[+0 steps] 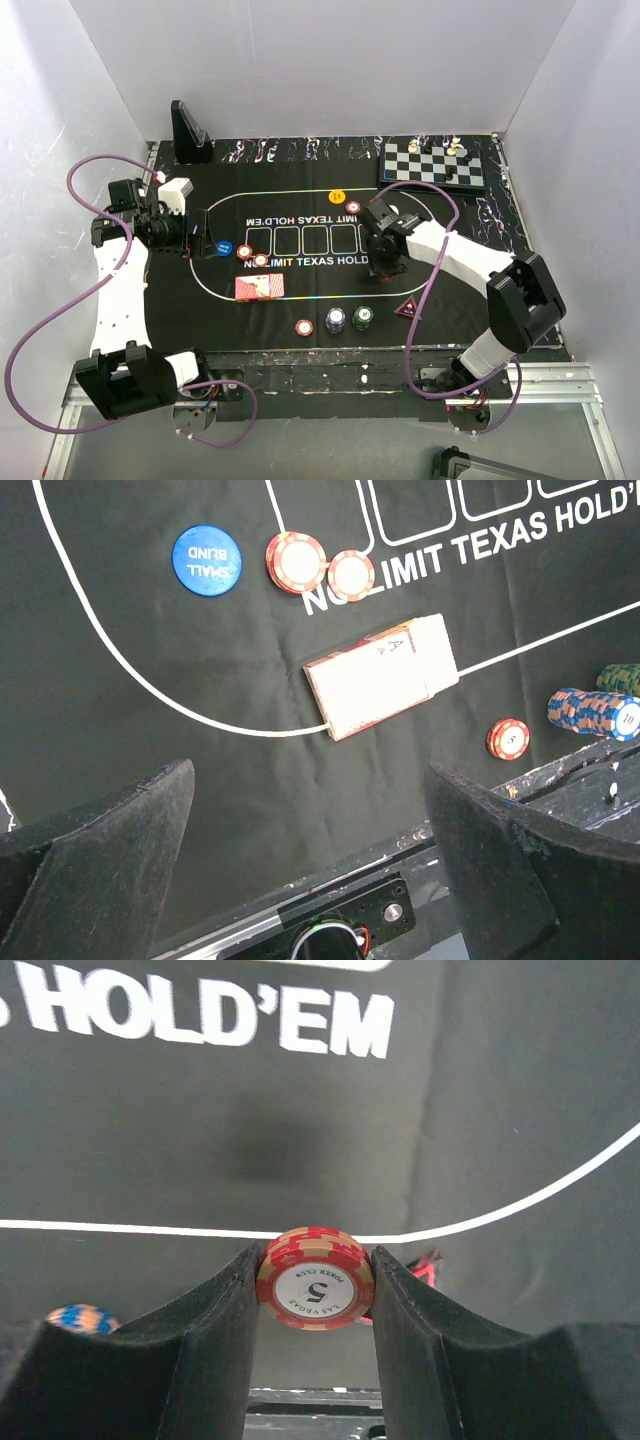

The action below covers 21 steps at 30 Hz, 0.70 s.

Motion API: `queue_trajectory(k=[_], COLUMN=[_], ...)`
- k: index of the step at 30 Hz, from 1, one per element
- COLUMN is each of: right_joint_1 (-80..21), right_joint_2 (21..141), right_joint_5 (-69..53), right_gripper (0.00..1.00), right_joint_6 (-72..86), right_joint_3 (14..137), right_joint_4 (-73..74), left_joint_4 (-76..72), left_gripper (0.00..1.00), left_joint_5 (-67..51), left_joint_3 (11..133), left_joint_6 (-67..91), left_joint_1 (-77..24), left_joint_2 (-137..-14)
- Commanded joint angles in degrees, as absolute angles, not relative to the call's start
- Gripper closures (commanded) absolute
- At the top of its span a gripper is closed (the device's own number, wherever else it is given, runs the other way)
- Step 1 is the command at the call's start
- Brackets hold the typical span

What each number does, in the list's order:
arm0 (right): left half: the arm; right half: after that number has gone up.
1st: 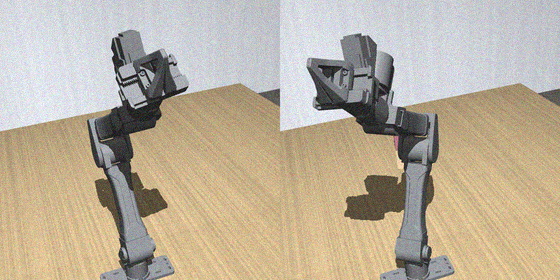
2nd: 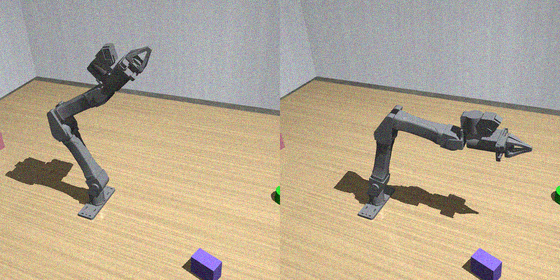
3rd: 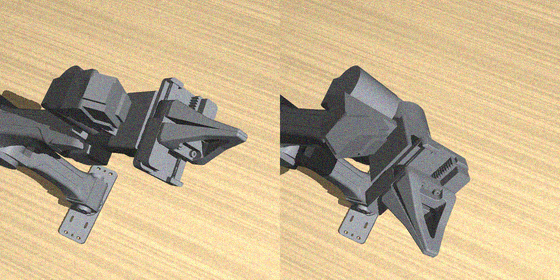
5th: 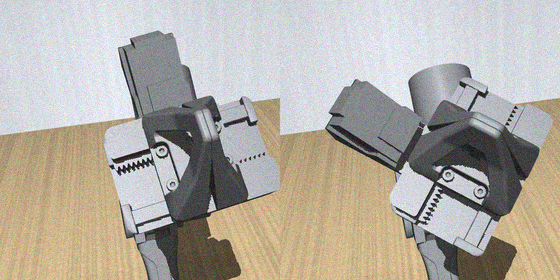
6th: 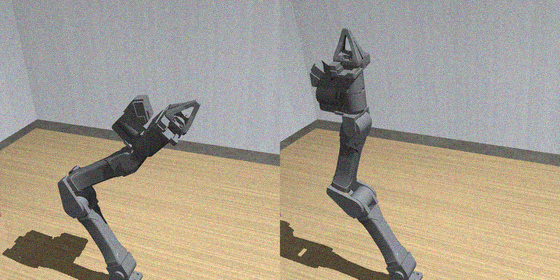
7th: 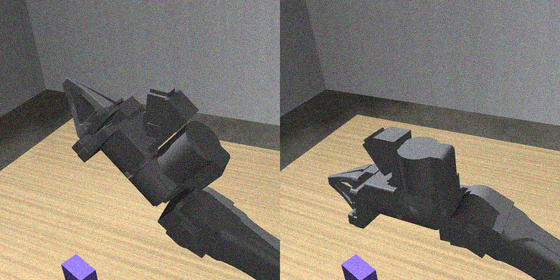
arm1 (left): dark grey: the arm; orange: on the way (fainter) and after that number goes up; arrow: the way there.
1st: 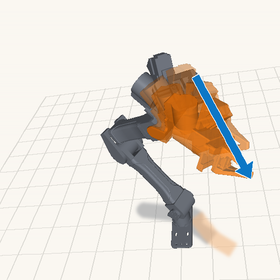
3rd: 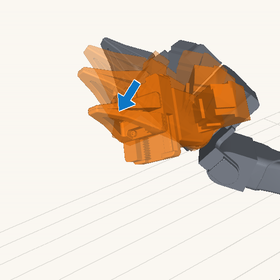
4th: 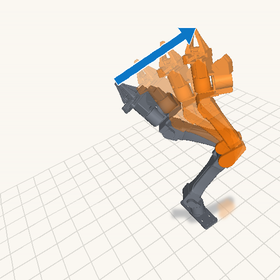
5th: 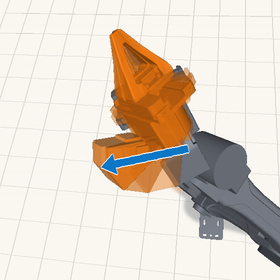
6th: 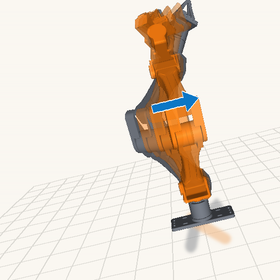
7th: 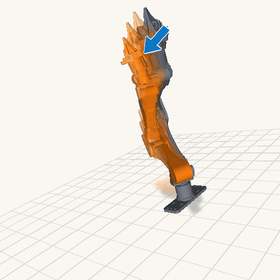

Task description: Distribute texas hold em gaming equipment

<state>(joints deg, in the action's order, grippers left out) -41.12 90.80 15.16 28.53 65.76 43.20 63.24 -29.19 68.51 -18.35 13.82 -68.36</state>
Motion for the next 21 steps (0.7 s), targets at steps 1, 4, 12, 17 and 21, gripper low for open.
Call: queue_trajectory(k=[1,4,12,17,21], right_joint_1=[-39.2,-38.94,-37.18,-37.0,-37.0], right_joint_2=[87.45,88.33,90.87,92.37,92.99], right_joint_5=[14.85,14.85,13.89,13.1,13.01], right_gripper=[0.9,0.9,0.91,0.91,0.92], right_joint_6=[29.35,29.53,29.97,30.58,31.72], right_joint_3=[60.57,57.93,55.11,54.15,53.18], right_joint_4=[40.43,39.29,35.69,35.07,35.59], left_joint_4=[63.81,64.07,65.74,65.83,65.83], left_gripper=[0.0,0.0,0.0,0.0,0.0], left_joint_5=[-31.2,-31.46,-33.05,-33.13,-33.31], left_joint_3=[71.36,71.54,71.54,71.54,71.54], left_joint_6=[-19.16,-19.25,-20.83,-20.92,-20.92], left_joint_1=[14.24,14.15,14.24,14.24,14.15], left_joint_2=[-67.06,-67.06,-66.88,-66.8,-66.8])
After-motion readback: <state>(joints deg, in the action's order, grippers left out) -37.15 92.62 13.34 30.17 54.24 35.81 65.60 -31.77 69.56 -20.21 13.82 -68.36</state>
